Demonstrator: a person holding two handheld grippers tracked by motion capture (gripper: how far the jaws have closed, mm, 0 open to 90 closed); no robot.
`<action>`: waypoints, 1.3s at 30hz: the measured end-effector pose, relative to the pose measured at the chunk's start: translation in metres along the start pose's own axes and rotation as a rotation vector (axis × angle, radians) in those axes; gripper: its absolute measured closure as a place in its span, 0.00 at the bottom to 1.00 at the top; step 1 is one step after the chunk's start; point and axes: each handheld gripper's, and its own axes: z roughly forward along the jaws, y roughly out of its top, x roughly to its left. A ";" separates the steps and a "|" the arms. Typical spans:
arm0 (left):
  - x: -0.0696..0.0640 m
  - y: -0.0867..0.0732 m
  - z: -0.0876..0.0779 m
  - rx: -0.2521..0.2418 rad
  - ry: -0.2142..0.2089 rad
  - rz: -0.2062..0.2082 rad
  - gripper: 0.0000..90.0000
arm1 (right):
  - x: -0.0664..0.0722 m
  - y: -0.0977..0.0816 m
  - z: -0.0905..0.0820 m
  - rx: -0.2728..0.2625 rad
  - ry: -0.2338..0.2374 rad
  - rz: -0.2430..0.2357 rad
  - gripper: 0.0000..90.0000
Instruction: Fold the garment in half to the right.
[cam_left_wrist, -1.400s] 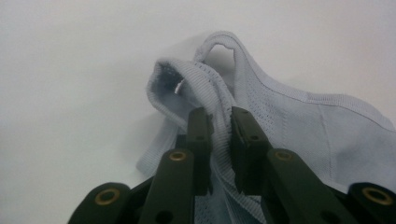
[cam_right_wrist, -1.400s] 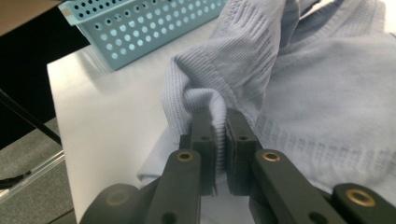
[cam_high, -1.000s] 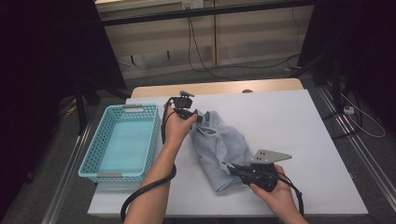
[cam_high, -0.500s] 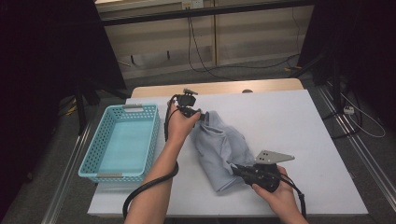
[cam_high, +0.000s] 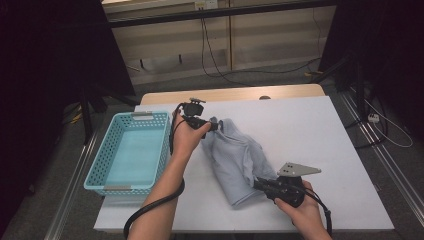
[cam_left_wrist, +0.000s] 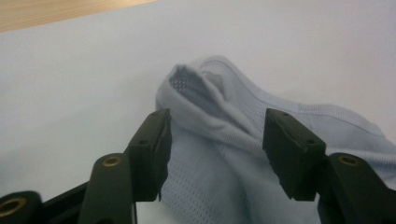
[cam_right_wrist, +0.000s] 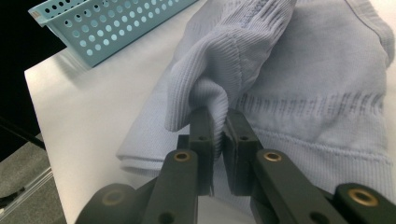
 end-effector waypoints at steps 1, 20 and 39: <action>0.001 -0.002 -0.001 -0.003 0.002 -0.006 0.45 | 0.000 0.000 0.000 0.008 -0.004 -0.002 0.93; 0.007 -0.029 -0.008 0.011 -0.010 -0.006 0.32 | 0.002 0.000 -0.005 0.029 -0.063 -0.017 0.90; 0.002 -0.047 -0.007 0.014 -0.041 -0.001 0.27 | 0.001 0.003 -0.013 0.047 -0.107 -0.061 0.77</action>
